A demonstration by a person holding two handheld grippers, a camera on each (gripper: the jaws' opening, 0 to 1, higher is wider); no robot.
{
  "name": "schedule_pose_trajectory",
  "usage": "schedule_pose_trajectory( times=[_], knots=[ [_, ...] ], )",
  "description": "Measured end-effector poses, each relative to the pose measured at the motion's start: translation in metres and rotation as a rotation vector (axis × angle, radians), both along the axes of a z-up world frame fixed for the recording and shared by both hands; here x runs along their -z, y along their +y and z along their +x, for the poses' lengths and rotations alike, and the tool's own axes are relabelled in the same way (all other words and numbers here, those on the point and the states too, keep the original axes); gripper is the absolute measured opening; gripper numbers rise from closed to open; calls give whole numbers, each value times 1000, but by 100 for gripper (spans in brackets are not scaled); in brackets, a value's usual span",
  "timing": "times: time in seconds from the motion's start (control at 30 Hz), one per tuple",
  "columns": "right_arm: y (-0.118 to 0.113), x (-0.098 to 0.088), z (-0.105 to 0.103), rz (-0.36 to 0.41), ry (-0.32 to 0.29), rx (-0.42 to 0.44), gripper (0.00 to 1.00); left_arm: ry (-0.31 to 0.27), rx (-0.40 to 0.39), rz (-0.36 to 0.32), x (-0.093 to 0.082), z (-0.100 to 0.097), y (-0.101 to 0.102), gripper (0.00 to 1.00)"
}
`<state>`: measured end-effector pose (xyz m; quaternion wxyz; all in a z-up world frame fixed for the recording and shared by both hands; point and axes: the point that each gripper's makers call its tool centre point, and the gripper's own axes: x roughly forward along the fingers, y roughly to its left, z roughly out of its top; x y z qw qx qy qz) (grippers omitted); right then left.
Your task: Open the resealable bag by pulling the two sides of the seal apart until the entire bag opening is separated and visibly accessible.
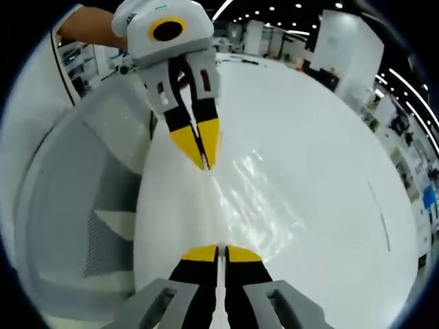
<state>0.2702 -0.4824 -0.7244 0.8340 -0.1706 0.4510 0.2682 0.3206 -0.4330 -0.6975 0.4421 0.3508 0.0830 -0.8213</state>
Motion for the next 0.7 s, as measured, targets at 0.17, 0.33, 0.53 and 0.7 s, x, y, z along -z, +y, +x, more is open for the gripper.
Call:
schedule_pose_trajectory(
  times=[0.17, 0.33, 0.53, 0.7],
  knots=[
    [-11, 5, -11, -18, 17, 10, 0, 1, -2, 4, 0, 1, 2, 0],
    [-20, 6, -18, -24, 24, 29, 0, 0, -7, 9, 2, 5, 3, 0],
    [-22, 8, -20, -21, 27, 42, 0, 2, -12, 14, 2, 7, 5, 0],
    [-22, 8, -20, -20, 26, 42, 0, -4, -10, 13, 2, 7, 5, 0]
  ],
)
